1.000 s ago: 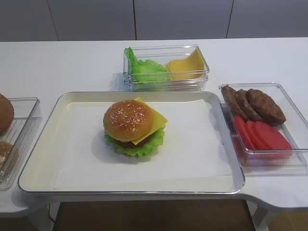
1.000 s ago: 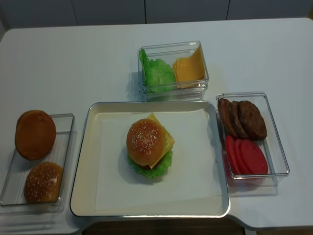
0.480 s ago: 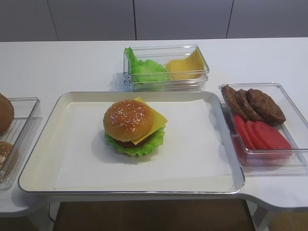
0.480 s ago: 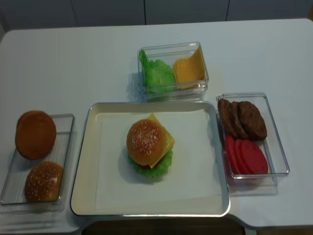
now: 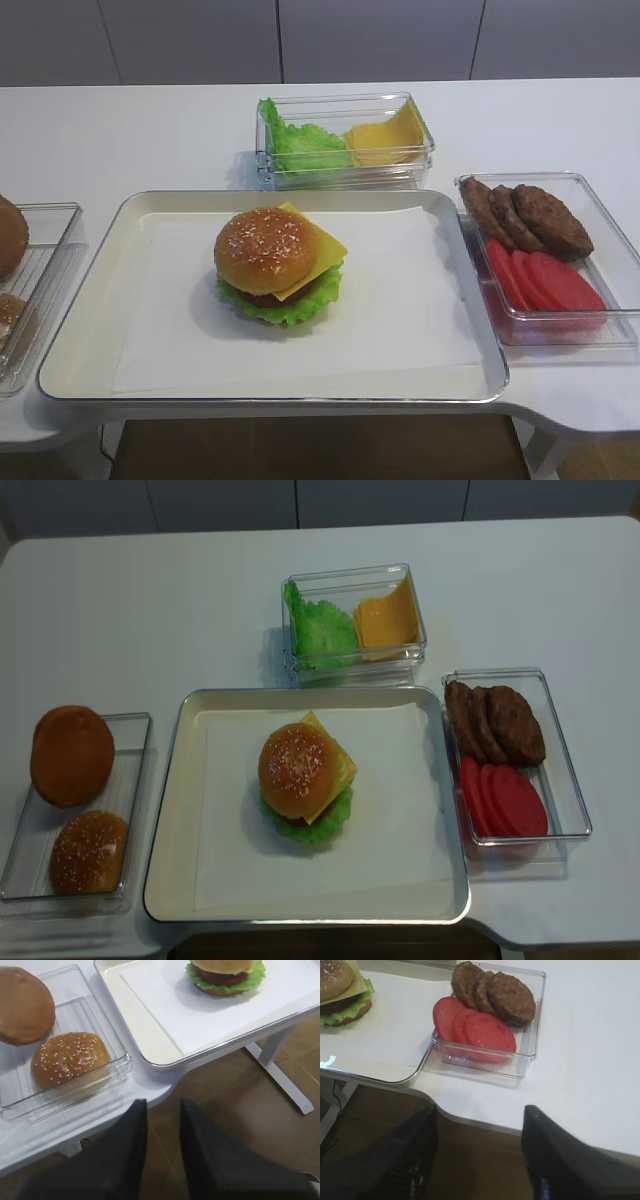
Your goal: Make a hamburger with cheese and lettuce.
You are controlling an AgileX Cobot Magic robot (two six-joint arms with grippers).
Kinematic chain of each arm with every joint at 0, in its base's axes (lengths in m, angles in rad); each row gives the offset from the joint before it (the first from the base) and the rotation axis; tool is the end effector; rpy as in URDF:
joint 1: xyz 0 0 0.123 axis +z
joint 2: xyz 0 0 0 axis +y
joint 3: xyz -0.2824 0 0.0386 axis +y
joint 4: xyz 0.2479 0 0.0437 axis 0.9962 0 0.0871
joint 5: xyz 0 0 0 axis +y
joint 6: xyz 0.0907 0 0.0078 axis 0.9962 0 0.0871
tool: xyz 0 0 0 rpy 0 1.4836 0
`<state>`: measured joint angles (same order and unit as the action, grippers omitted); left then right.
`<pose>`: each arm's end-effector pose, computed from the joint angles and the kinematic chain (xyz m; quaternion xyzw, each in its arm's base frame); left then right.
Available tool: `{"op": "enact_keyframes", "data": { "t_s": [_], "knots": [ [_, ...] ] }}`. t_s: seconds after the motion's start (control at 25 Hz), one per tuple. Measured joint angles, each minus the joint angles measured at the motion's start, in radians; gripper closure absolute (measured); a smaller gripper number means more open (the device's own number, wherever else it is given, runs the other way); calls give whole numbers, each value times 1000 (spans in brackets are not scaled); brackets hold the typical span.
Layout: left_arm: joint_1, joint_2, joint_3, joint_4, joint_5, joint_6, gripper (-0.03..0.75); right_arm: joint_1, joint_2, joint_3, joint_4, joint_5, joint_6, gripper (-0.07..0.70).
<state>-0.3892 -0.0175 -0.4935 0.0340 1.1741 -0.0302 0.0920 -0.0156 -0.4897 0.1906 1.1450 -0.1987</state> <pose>-0.0099 0.0072 0.2664 0.1552 0.8649 -0.0828 0.4702 -0.0120 0.0147 0.2688 -0.1337 0.8589 0.0688 0.4896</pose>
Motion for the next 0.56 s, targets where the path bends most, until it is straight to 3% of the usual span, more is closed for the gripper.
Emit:
{"op": "enact_keyframes", "data": {
  "t_s": [0.56],
  "knots": [
    [0,0,0,0,0,-2,540,0,0,0,0,0,0,208]
  ]
}}
